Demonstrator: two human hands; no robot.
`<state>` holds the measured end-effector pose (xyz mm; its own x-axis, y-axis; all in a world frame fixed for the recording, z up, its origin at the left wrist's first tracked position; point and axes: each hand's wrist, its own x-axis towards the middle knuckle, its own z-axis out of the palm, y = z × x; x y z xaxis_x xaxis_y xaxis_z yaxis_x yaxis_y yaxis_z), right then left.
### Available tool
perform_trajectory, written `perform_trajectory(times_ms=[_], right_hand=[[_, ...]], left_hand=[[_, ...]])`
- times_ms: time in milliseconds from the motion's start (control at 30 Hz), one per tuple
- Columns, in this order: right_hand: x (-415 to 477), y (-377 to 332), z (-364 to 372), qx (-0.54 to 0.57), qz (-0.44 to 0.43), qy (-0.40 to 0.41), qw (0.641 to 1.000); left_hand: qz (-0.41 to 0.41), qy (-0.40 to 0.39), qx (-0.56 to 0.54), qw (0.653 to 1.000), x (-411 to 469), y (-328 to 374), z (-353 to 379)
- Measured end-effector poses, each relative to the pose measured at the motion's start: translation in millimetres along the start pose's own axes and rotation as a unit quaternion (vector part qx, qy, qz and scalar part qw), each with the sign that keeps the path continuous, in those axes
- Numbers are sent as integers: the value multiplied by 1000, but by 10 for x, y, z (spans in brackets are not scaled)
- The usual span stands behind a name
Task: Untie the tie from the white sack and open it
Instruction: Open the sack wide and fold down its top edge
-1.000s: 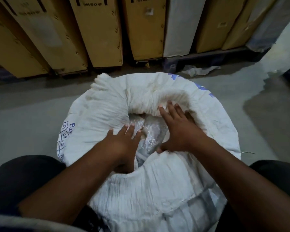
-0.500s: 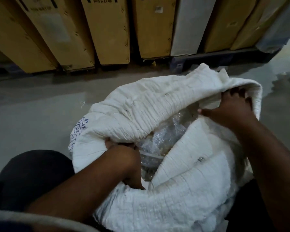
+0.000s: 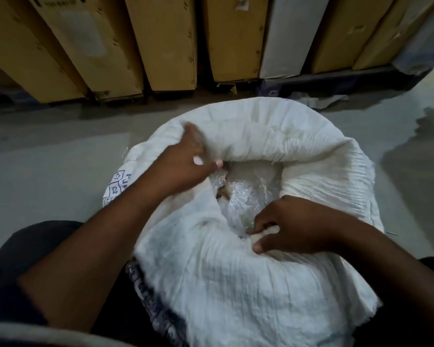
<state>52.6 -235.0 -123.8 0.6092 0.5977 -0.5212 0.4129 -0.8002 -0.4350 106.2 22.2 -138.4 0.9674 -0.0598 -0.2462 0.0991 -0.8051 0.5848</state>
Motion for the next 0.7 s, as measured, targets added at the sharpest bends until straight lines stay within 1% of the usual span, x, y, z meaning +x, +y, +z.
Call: perform_trajectory(times_ms=[33,67,100,167,267,333,400,433,467,500,533,567,600,633,667,700], right_hand=[[-25,28,-13,3,2,-16,1000],[-48,42,-23,0,-3,-30,1000],[-67,49,-27,-9,-10,-50,999],[-114,49,-23,-19,-23,-110,993],[-217,46,21,-30,-29,-198,979],[-267,61,71,-39,-32,-236,970],[-292,71,78,-45,-36,-244,968],[-294,77,56,-33,-34,-229,972],[-296,85,29,-8,-30,-192,981],[-290,96,-8,28,-20,-128,991],[-270,134,-41,79,3,-47,996],[-237,194,-70,145,31,41,988],[-196,240,-92,217,57,123,967],[-147,280,-93,266,79,193,941],[-91,309,-102,257,90,256,928],[-33,330,-107,211,91,305,924]], left_hand=[[-17,41,16,999,47,-31,-33],[-28,63,19,997,70,-57,-45],[-29,69,21,997,79,-89,-31],[-21,51,51,997,61,-150,30],[-43,54,184,980,39,-228,39],[-83,51,202,975,49,-257,-65],[-114,25,195,974,31,-262,-141],[-119,17,210,970,3,-233,-132],[-116,20,238,964,-37,-174,-90],[-103,25,270,957,-94,-90,-28],[-78,25,302,950,-162,14,43],[-40,17,328,944,-236,121,113],[7,7,349,937,-313,225,179],[55,-9,366,929,-389,320,228],[97,-32,379,920,-458,393,258],[125,-66,392,909,-529,447,272]])
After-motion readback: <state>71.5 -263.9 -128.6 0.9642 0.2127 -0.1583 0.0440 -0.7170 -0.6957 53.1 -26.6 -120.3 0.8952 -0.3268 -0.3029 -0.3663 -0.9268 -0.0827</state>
